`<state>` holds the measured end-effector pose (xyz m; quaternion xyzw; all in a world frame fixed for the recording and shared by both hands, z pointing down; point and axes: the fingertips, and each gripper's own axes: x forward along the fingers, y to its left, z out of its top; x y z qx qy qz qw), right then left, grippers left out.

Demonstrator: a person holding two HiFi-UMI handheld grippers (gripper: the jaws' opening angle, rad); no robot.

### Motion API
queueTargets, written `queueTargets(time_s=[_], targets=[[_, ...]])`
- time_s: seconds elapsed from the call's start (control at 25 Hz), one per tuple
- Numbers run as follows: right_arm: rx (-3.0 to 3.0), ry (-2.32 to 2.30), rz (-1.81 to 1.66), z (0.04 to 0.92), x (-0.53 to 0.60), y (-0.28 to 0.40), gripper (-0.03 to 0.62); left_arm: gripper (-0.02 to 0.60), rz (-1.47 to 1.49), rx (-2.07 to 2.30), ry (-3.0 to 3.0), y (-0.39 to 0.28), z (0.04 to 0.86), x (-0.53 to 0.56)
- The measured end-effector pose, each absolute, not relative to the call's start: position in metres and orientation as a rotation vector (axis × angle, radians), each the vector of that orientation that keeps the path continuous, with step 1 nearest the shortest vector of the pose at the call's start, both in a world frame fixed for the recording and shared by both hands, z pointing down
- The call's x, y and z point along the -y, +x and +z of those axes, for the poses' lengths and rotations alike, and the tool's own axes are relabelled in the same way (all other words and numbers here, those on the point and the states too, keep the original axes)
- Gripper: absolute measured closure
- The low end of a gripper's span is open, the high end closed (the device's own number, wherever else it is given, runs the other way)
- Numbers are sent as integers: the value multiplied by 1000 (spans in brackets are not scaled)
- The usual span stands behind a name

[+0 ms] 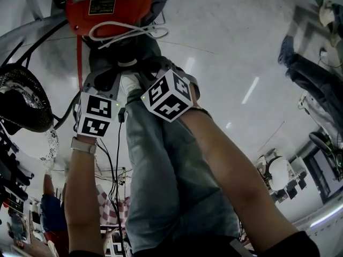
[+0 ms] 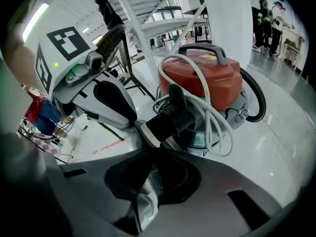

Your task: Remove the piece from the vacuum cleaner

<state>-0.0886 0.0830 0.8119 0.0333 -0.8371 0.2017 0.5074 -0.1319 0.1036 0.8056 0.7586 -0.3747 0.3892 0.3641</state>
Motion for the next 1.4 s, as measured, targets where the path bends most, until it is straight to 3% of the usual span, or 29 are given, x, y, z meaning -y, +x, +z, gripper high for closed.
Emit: queueTargets(time_s=[0.76,1.4], targets=[[1979,113,545,807,-145,-46,546,538,1063,815,1989,-92,809,-174],[1990,291,574,692,-114,9,546,538,1048,697,2139,-39,699,-139]])
